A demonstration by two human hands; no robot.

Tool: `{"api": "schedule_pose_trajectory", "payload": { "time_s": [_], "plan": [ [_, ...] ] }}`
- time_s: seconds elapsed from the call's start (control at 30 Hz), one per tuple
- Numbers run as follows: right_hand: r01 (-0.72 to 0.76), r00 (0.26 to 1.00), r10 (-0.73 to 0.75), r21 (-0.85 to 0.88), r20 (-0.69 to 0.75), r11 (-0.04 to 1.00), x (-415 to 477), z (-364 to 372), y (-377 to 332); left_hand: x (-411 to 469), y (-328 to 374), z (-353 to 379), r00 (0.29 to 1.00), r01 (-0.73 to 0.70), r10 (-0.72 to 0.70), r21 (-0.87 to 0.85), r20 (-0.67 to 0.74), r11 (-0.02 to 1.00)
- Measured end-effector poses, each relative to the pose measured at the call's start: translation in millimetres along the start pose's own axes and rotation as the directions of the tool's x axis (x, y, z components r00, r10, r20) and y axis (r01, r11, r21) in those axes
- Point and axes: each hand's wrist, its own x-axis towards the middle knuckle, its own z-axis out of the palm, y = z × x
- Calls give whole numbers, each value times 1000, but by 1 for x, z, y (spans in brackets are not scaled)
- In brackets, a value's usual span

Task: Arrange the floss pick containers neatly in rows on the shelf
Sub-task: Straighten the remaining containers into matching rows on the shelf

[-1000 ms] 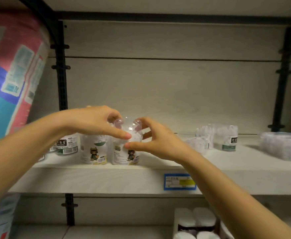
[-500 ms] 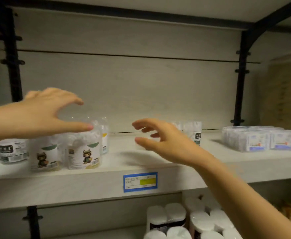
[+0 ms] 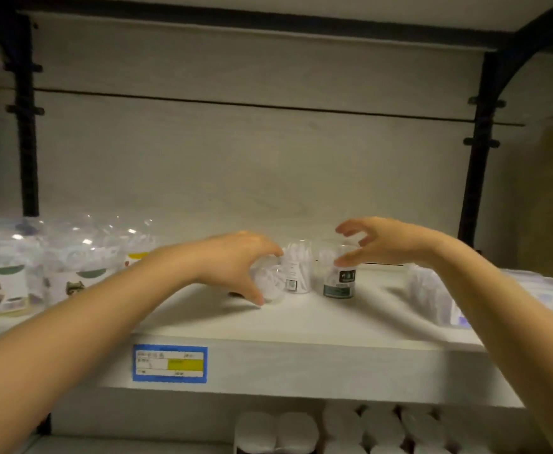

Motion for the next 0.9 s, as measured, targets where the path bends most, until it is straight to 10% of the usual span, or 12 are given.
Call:
{"api": "schedule_pose_trajectory", "payload": {
  "time_s": [0.37, 0.57, 0.9],
  "plan": [
    [74, 997, -75, -43, -2, 996, 6, 4, 13, 7, -10, 0, 992, 38, -60, -196, -111, 980],
    [81, 997, -79, 164, -23, 983, -16, -7, 19, -12, -9, -6, 983, 5, -156, -844, -93, 536],
    [155, 981, -188, 417, 38, 896, -29, -7, 1, -17, -11, 13, 992, 65, -121, -978, 42, 199]
  ]
}}
